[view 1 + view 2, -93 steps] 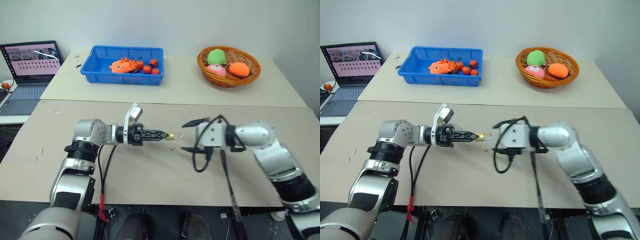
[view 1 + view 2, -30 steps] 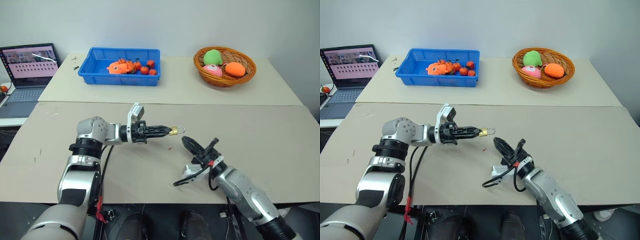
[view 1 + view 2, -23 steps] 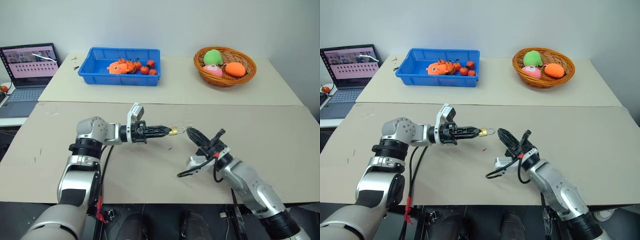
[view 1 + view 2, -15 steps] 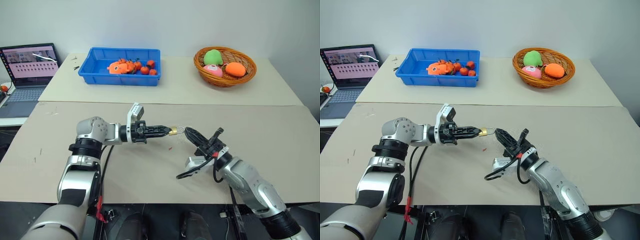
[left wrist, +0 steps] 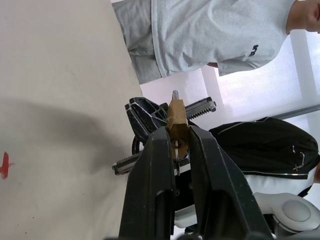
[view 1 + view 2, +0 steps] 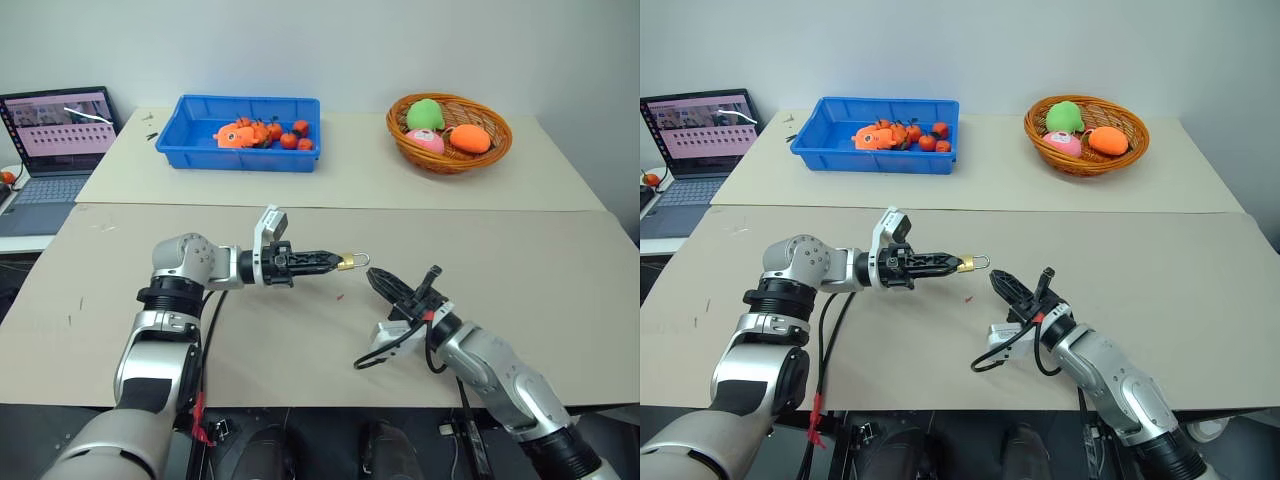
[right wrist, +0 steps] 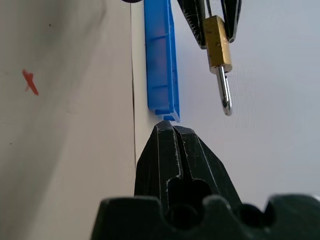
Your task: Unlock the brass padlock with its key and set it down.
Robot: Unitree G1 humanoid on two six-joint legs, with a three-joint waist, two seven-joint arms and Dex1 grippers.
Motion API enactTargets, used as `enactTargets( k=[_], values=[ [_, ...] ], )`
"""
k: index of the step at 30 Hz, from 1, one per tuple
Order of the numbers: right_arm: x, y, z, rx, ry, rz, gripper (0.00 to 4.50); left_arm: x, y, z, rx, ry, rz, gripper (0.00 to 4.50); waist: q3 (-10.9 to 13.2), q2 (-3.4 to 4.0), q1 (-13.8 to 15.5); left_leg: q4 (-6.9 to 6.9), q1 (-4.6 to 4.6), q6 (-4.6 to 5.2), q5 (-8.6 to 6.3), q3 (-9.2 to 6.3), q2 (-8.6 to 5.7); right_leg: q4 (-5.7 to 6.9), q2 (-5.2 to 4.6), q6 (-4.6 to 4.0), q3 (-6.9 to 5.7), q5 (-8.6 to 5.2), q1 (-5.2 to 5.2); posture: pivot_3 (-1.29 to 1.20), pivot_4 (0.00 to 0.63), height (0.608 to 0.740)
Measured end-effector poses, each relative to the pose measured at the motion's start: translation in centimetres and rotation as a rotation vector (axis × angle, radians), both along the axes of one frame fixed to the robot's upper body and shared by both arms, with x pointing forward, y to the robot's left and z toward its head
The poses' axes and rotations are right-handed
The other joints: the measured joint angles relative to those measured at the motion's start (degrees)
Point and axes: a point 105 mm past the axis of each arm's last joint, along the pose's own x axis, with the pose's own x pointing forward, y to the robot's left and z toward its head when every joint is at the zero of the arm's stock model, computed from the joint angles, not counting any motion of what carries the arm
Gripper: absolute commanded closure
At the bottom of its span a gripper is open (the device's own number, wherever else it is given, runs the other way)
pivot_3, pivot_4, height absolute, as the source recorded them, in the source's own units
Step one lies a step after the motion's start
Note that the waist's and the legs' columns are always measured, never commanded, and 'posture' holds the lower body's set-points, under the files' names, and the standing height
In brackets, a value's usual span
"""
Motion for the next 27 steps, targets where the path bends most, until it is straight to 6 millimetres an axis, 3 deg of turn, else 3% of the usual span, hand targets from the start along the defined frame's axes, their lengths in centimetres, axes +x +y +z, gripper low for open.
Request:
enactTargets(
  k=[5,14,27],
  values=[
    [-0.5,1.2,1.4,0.017,-0.028,0.037,4.47,0.0,0.0,0.1,-0.008,-0.002,0.0,4.49,0.0,0.0,0.0,0.0,0.0,0.0,0.0,0.0,0.0,0.0,0.0,0.0,0.0,0.0,0.0,0.0,0.15,0.692],
    [-0.9,1.8,1.6,0.016,-0.011,0.056,4.47,0.0,0.1,0.2,-0.011,-0.005,0.003,4.49,0.0,0.0,0.0,0.0,0.0,0.0,0.0,0.0,0.0,0.0,0.0,0.0,-0.01,0.0,0.0,0.0,0.15,0.692],
    [-0.3,0.1,2.4,0.012,-0.023,0.006,4.47,0.0,0.0,0.1,-0.005,-0.003,-0.001,4.49,0.0,0.0,0.0,-0.01,0.0,0.0,0.0,0.0,0.0,0.0,0.0,-0.01,-0.01,0.0,0.0,0.0,0.15,0.692]
  ],
)
